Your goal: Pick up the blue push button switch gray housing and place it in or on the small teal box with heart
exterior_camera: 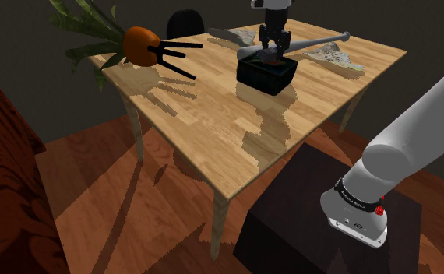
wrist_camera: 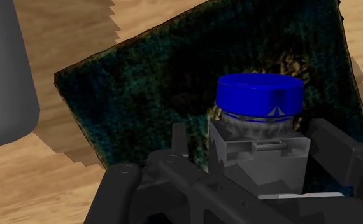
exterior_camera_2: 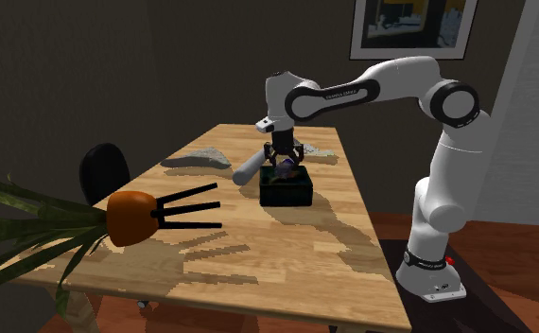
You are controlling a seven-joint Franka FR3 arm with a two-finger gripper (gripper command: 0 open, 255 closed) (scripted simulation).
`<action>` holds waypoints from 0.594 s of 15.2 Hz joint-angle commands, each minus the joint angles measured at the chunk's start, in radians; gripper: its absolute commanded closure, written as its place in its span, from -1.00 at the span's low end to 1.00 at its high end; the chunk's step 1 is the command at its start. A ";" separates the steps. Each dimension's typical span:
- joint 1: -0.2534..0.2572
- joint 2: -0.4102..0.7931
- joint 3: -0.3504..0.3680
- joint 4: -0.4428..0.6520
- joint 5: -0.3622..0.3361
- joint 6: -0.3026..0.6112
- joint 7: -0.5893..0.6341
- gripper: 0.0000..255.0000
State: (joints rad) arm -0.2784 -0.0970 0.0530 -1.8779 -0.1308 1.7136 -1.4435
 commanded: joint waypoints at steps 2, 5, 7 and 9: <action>0.000 0.000 0.000 -0.001 0.000 0.000 0.000 -1.00; 0.002 0.005 0.002 0.037 0.001 -0.034 -0.001 -1.00; 0.005 0.016 0.007 0.117 0.002 -0.102 -0.002 -1.00; 0.006 0.022 0.008 0.150 0.002 -0.130 -0.002 -1.00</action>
State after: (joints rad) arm -0.2717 -0.0829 0.0617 -1.7519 -0.1285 1.6012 -1.4428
